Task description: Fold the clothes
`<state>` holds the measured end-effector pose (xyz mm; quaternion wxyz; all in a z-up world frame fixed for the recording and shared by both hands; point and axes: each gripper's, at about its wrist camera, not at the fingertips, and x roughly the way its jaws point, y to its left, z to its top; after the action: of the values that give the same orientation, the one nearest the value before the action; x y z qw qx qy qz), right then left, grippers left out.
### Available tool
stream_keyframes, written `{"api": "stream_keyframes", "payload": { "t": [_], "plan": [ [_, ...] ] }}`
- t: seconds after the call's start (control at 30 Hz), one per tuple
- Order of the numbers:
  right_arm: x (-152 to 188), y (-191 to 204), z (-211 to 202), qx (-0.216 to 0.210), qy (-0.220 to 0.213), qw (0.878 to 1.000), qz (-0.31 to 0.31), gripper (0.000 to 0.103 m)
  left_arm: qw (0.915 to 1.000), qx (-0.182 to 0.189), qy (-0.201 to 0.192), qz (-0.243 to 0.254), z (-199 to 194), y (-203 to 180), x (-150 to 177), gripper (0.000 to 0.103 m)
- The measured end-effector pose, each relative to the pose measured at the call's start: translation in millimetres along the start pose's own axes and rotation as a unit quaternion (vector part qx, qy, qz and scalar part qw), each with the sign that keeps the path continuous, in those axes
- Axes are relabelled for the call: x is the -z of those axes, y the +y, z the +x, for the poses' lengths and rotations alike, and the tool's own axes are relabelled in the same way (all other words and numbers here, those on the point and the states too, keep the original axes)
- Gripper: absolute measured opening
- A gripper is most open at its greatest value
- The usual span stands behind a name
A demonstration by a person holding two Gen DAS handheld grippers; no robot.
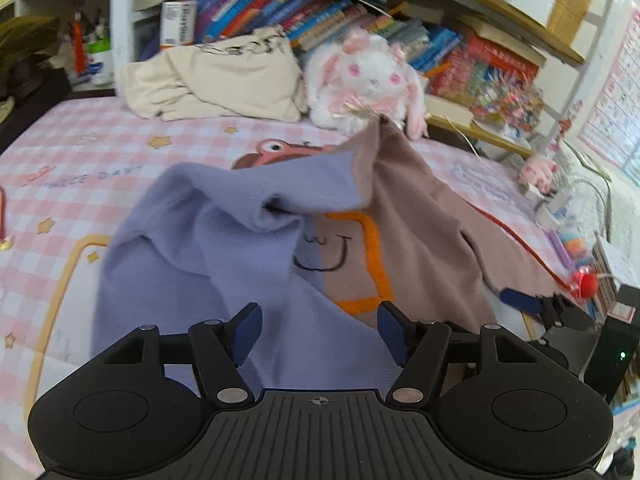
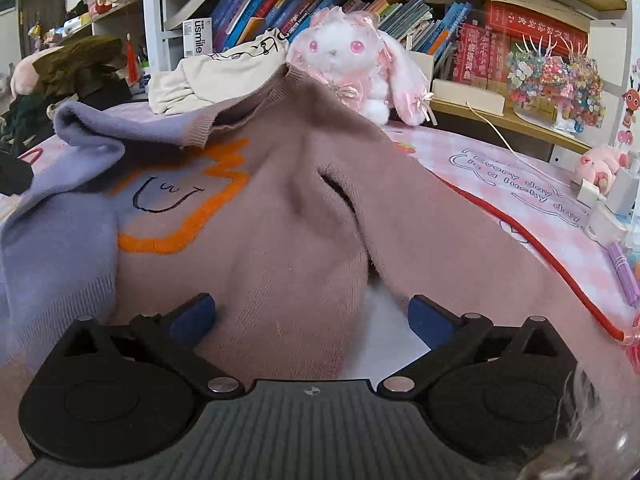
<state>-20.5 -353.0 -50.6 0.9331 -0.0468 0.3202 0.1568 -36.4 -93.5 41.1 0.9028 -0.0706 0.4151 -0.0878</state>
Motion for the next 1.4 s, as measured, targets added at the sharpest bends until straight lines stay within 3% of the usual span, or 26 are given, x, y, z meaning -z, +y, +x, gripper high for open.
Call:
{"api": "stream_keyframes", "payload": {
  "t": [0.13, 0.37, 0.73, 1.07, 1.23, 1.4],
  "plan": [
    [0.1, 0.2, 0.0, 0.0, 0.0, 1.0, 0.0, 0.103, 0.9998, -0.001, 0.011, -0.019, 2.0, 5.2, -1.2, 0.064],
    [0.0, 0.4, 0.2, 0.001, 0.001, 1.0, 0.0, 0.103, 1.0, -0.005, 0.0, 0.004, -5.0, -0.7, -0.5, 0.064],
    [-0.2, 0.7, 0.4, 0.001, 0.001, 1.0, 0.0, 0.103, 0.9999, -0.009, 0.003, -0.006, -8.5, 8.2, 3.2, 0.064],
    [0.0, 0.9, 0.4, 0.001, 0.001, 1.0, 0.0, 0.103, 0.998, 0.031, 0.055, -0.008, 7.9, 4.6, 9.6, 0.064],
    [0.0, 0.7, 0.3, 0.001, 0.001, 1.0, 0.0, 0.103, 0.9975, 0.016, 0.067, -0.014, 13.1, 5.3, 17.4, 0.064],
    [-0.2, 0.9, 0.3, 0.002, 0.001, 1.0, -0.001, 0.103, 0.9981, -0.027, 0.054, -0.004, 5.9, 12.5, 21.6, 0.064]
  ]
}}
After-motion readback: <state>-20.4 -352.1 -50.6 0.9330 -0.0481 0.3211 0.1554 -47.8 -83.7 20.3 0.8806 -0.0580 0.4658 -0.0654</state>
